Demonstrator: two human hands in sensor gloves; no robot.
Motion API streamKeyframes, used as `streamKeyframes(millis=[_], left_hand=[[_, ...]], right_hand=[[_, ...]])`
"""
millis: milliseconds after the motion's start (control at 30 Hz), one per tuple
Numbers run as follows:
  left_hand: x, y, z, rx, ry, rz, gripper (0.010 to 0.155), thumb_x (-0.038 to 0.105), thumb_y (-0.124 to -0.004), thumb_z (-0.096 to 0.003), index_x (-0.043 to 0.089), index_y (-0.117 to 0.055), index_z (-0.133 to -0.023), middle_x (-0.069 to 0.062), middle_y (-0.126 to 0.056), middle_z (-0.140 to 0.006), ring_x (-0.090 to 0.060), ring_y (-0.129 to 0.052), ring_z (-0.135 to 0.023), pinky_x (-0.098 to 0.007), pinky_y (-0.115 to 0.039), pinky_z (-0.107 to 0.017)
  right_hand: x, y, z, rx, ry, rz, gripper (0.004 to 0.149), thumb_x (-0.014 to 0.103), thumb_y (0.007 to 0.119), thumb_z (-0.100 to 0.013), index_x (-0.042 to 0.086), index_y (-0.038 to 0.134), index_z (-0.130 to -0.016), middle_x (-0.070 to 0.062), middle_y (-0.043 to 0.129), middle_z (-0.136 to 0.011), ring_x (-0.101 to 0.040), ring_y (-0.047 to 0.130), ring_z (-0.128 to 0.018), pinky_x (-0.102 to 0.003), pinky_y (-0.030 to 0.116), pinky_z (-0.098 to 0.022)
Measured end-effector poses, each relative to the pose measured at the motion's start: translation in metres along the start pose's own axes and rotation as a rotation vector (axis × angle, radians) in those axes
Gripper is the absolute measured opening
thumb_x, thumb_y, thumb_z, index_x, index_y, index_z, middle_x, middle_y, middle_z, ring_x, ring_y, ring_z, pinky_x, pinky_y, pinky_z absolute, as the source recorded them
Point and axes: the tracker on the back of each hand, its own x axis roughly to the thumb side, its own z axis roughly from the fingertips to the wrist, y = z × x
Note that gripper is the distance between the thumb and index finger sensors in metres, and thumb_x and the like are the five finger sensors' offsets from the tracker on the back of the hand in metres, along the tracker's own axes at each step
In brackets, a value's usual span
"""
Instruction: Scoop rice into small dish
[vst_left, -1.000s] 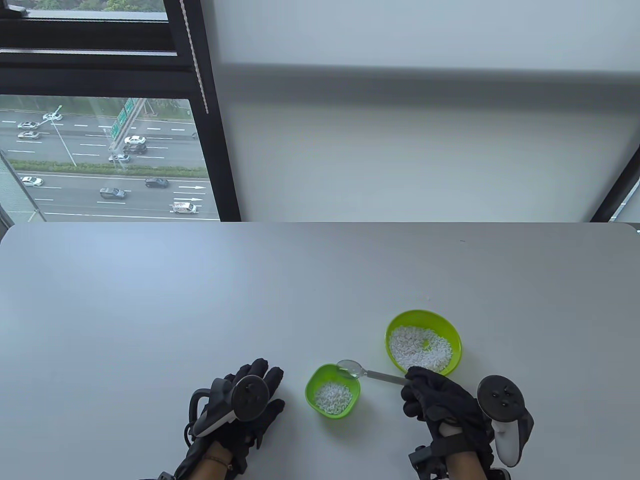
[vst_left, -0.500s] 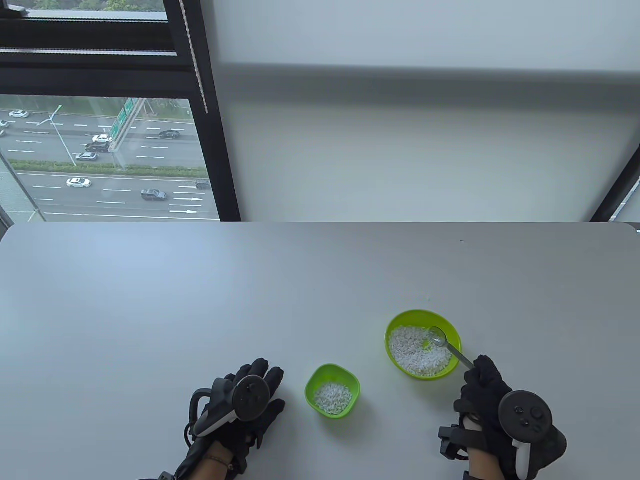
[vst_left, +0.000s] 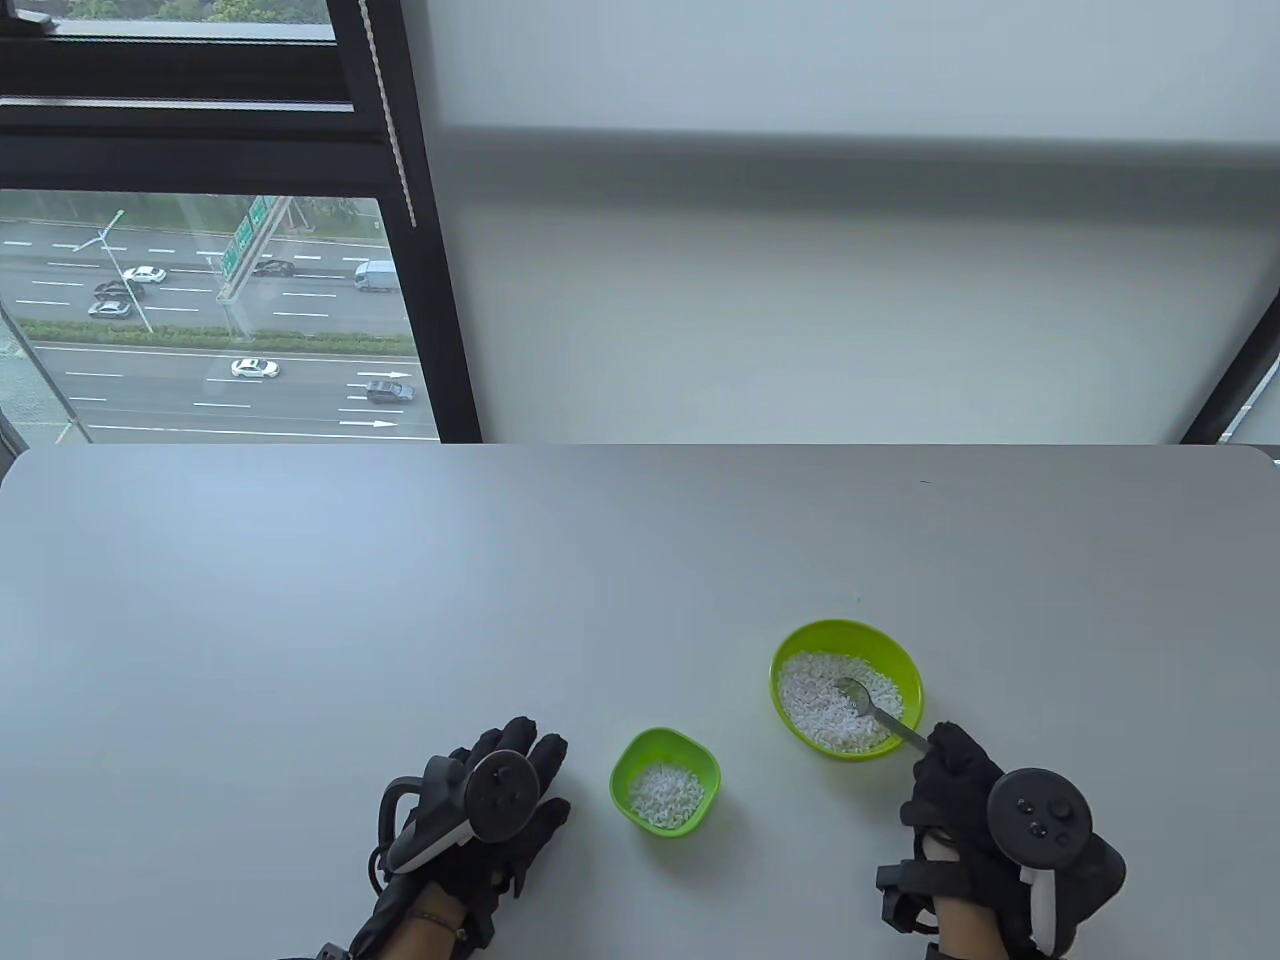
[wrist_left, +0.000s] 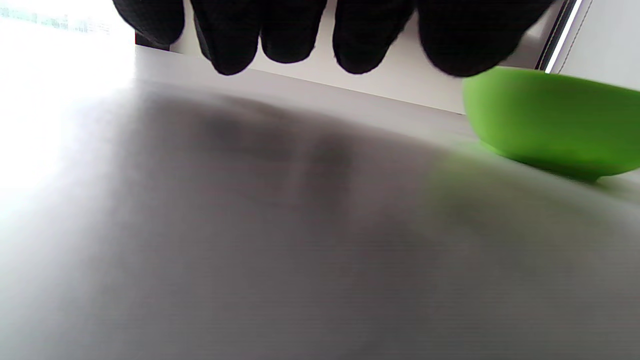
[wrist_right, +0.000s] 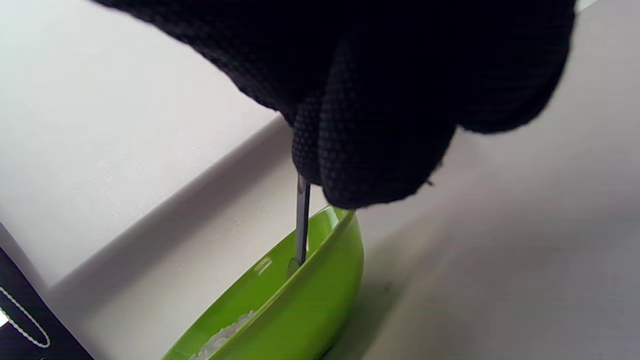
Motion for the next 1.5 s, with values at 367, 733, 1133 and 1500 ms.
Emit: streamKeyframes(millis=[367,733,1133,1500], left_hand=[[0.000,0.000,0.000,-0.002,0.001,0.001,0.070,0.059,-0.070,-0.0472,0.031,-0.061,-0.110,-0.010,-0.056,-0.122,-0.041,-0.068,-0.106,-0.060,-0.057,-0.073],[-0.001,0.000,-0.001,-0.002,0.001,0.004,0.070,0.059,-0.070,-0.0472,0.031,-0.061,-0.110,-0.010,-0.056,-0.122,-0.041,-0.068,-0.106,-0.060,-0.057,-0.074],[-0.001,0.000,-0.001,-0.007,0.002,0.008,0.070,0.059,-0.070,-0.0473,0.031,-0.061,-0.110,-0.010,-0.055,-0.122,-0.041,-0.068,-0.107,-0.060,-0.057,-0.073],[-0.001,-0.001,-0.001,-0.007,0.001,0.005,0.070,0.059,-0.070,-0.0472,0.031,-0.061,-0.110,-0.010,-0.056,-0.122,-0.041,-0.068,-0.106,-0.060,-0.057,-0.074]], right_hand=[[-0.029,0.019,-0.010,0.266,0.246,-0.361,0.045,0.032,0.080,-0.050,0.004,0.084,-0.085,-0.007,0.104,-0.061,-0.013,0.109,-0.034,-0.037,0.091,-0.033],[-0.045,0.011,-0.015,0.213,0.325,-0.441,0.046,0.032,0.077,-0.051,0.006,0.082,-0.088,-0.007,0.102,-0.064,-0.013,0.106,-0.038,-0.038,0.089,-0.036],[-0.043,0.013,-0.013,0.260,0.318,-0.483,0.046,0.033,0.076,-0.052,0.007,0.080,-0.090,-0.006,0.101,-0.065,-0.012,0.106,-0.040,-0.037,0.089,-0.038],[-0.017,0.016,-0.005,0.365,0.194,-0.484,0.046,0.033,0.077,-0.052,0.006,0.081,-0.089,-0.006,0.101,-0.065,-0.012,0.106,-0.039,-0.037,0.089,-0.037]])
